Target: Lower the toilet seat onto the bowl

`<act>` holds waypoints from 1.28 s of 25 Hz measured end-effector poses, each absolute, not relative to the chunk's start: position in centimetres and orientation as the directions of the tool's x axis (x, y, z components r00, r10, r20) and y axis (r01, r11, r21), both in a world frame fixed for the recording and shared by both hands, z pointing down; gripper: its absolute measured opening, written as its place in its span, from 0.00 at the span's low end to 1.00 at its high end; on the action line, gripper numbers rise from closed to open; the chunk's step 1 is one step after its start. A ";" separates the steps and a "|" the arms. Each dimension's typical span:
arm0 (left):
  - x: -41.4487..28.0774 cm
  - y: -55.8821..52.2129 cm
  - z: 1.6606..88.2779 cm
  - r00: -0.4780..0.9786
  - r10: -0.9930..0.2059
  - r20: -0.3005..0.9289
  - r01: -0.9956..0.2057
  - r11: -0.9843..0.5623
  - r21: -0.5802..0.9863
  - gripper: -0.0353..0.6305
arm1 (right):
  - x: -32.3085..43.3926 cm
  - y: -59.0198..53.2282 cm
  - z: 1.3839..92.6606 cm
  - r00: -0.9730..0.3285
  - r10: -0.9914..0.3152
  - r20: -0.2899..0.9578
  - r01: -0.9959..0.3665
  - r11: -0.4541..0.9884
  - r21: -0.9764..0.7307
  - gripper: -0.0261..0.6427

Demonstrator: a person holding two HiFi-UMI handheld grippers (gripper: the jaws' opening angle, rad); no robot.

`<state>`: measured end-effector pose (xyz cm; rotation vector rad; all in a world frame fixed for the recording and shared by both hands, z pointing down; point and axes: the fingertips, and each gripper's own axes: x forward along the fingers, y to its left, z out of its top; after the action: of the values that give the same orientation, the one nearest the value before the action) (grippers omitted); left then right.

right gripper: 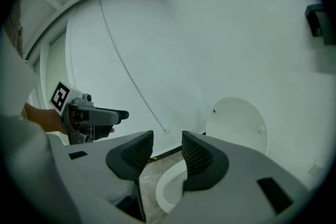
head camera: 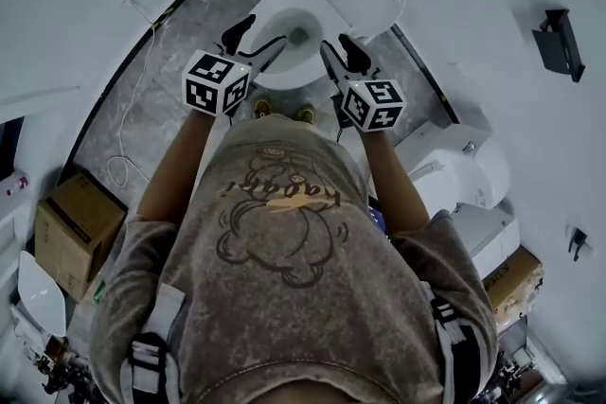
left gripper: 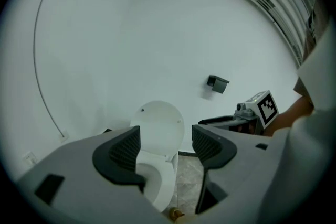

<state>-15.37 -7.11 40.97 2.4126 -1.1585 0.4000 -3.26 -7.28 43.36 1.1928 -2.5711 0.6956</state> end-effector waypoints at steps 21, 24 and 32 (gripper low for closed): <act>-15.0 -4.6 37.0 0.538 -0.813 0.223 -0.843 -0.517 0.146 0.07 | 4.8 -3.6 36.8 -0.483 -0.864 0.142 -0.872 0.461 -0.165 0.09; -14.7 -4.4 37.5 0.531 -0.816 0.229 -0.847 -0.509 0.151 0.07 | 4.5 -3.3 37.4 -0.491 -0.857 0.155 -0.868 0.467 -0.170 0.09; -15.3 -4.3 37.2 0.515 -0.826 0.228 -0.857 -0.487 0.171 0.07 | 4.0 -3.5 37.1 -0.501 -0.852 0.151 -0.860 0.471 -0.195 0.08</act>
<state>-15.35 -4.33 37.23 2.4966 -1.4192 0.1665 4.03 -3.51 37.13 1.5526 -2.6659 0.3840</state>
